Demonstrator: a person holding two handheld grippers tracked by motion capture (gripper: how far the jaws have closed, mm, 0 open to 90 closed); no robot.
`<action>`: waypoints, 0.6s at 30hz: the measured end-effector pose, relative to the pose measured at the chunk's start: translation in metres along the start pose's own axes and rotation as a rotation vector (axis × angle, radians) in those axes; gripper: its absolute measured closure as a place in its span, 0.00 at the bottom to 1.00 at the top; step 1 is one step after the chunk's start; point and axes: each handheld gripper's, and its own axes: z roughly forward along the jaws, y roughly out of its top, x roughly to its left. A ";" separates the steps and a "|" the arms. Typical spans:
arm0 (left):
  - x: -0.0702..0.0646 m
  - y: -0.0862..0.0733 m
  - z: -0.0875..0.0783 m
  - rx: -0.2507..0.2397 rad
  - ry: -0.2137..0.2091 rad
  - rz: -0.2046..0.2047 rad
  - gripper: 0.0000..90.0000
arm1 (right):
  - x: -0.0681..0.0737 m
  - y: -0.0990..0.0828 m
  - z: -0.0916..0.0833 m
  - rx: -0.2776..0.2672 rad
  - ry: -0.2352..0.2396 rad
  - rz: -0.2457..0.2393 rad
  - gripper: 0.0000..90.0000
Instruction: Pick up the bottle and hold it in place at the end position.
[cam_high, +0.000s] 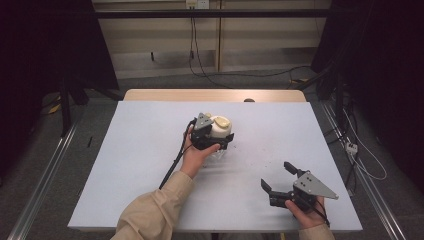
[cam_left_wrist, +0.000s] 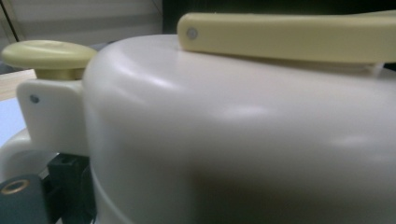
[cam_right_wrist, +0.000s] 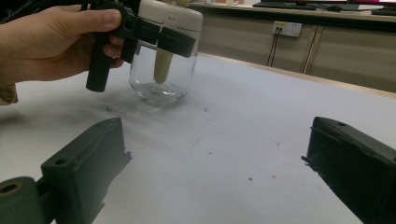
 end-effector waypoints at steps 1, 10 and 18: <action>0.000 0.000 0.001 -0.003 0.004 0.000 0.07 | 0.000 0.000 0.000 -0.001 0.000 0.002 0.04; -0.004 -0.003 0.005 0.002 0.000 0.000 0.07 | 0.001 0.000 0.000 0.003 0.002 -0.001 0.04; -0.009 0.000 0.009 -0.004 -0.010 0.009 0.07 | 0.001 0.000 0.001 0.001 0.004 -0.001 0.04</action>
